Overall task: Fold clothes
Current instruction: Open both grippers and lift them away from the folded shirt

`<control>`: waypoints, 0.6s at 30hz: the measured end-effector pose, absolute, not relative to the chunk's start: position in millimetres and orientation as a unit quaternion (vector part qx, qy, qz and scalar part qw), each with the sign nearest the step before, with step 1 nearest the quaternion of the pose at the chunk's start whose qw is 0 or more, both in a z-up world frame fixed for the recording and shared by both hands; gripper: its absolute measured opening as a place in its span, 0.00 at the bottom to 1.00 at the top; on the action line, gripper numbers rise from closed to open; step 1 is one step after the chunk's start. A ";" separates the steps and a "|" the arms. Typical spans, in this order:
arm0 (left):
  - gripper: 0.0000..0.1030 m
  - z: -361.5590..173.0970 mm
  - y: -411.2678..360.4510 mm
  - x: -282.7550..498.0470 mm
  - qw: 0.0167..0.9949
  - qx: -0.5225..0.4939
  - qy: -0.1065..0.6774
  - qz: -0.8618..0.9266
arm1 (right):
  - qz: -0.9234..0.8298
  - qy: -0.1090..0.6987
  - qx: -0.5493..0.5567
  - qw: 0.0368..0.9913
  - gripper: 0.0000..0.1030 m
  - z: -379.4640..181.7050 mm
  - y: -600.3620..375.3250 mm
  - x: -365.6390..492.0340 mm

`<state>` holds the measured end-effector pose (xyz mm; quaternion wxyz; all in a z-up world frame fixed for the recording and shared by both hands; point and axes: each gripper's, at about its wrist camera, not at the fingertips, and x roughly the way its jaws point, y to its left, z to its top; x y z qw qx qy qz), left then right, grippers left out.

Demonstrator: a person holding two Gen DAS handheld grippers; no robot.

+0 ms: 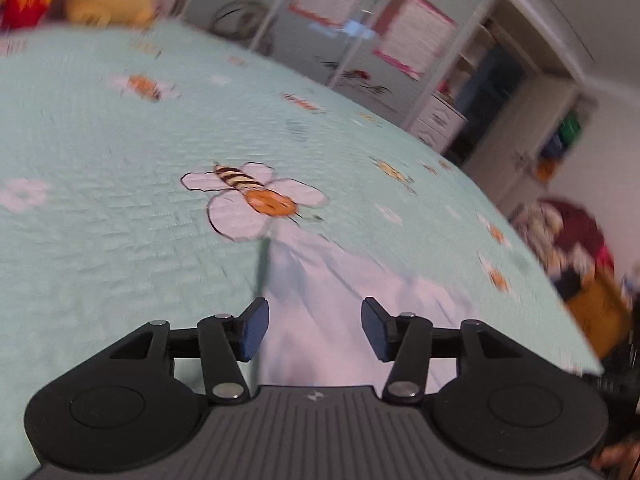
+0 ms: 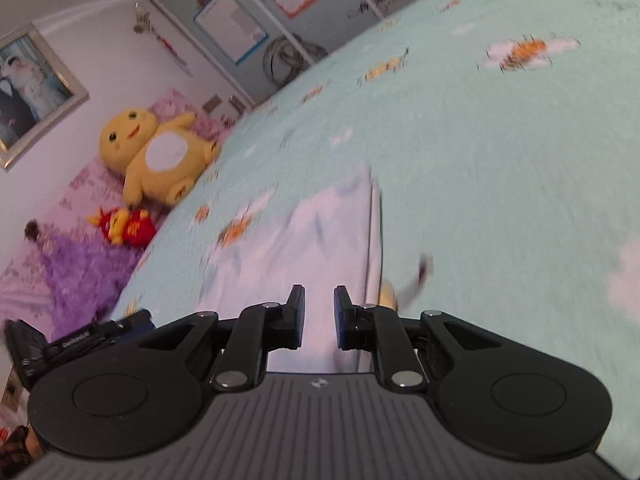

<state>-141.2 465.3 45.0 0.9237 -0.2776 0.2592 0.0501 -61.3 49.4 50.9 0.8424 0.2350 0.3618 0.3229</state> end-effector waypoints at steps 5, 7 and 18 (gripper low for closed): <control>0.57 29.2 488.4 -88.0 0.925 -0.271 0.265 0.038 | 0.311 0.365 0.246 0.842 0.40 36.7 61.3 0.2; 0.57 26.0 489.6 -77.3 0.925 -0.266 0.269 0.026 | 0.305 0.369 0.251 0.842 0.43 29.8 66.7 20.9; 0.07 14.0 485.6 -42.7 0.926 -0.245 0.284 -0.028 | 0.337 0.361 0.256 0.831 0.01 9.0 87.1 64.4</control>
